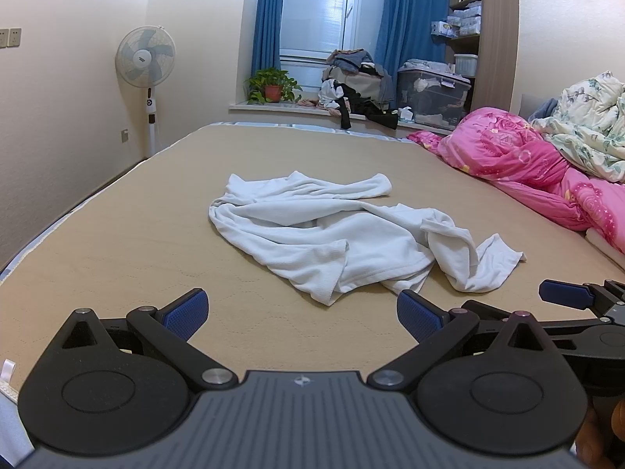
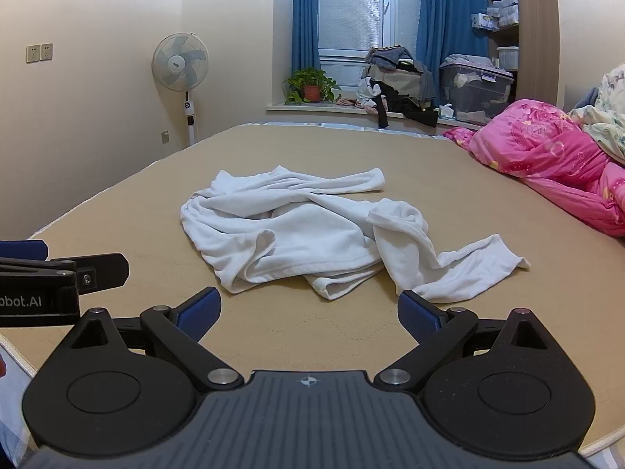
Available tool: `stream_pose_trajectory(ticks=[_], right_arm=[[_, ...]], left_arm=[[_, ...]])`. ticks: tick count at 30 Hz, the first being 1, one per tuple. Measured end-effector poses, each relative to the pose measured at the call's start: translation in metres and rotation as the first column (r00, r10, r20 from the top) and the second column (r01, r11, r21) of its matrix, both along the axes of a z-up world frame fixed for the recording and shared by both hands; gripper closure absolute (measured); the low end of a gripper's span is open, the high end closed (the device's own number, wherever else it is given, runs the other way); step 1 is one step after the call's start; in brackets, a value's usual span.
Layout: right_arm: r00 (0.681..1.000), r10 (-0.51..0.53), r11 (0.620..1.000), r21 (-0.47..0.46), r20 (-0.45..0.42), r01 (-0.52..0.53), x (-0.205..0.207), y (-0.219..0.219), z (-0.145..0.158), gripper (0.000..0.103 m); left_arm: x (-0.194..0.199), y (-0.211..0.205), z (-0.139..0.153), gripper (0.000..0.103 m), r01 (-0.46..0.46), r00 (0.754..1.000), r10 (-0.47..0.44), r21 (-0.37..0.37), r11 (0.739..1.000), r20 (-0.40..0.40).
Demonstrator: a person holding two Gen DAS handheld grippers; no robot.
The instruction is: Fold small clothes
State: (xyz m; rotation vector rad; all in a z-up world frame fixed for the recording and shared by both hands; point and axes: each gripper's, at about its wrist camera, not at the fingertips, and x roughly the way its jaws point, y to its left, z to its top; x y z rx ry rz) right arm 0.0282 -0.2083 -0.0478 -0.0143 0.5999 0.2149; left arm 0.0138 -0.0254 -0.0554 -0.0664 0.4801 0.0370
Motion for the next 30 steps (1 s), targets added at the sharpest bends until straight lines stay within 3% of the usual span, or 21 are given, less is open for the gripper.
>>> stream_pose_trajectory(ticks=[16, 20, 24, 27, 29, 30], right_arm=[[1.000, 0.007, 1.000, -0.005, 0.009, -0.007, 0.006, 0.002, -0.004, 0.008], [0.999, 0.006, 1.000, -0.020, 0.048, -0.005, 0.008, 0.001, -0.002, 0.014], [0.998, -0.031, 0.999, 0.032, 0.062, 0.029, 0.019, -0.018, 0.009, 0.020], [0.999, -0.016, 0.998, 0.067, 0.048, 0.013, 0.041, -0.036, 0.019, 0.032], [0.999, -0.002, 0.997, 0.076, 0.049, -0.001, 0.058, -0.047, 0.026, 0.041], [0.998, 0.010, 0.997, 0.074, 0.055, -0.014, 0.068, -0.054, 0.029, 0.044]], left_arm=[[0.000, 0.001, 0.000, 0.000, 0.000, 1.000, 0.000, 0.002, 1.000, -0.001], [0.001, 0.003, -0.001, 0.000, -0.018, 1.000, 0.018, 0.011, 1.000, -0.002], [0.000, 0.009, 0.000, 0.002, -0.041, 0.999, 0.040, 0.013, 0.999, 0.007], [0.001, 0.012, 0.000, 0.017, -0.055, 0.998, 0.055, 0.030, 0.998, 0.006], [0.004, 0.013, -0.001, 0.041, -0.049, 0.999, 0.050, 0.033, 0.998, -0.012], [0.006, 0.015, -0.002, 0.046, -0.043, 0.999, 0.043, 0.024, 0.999, -0.025]])
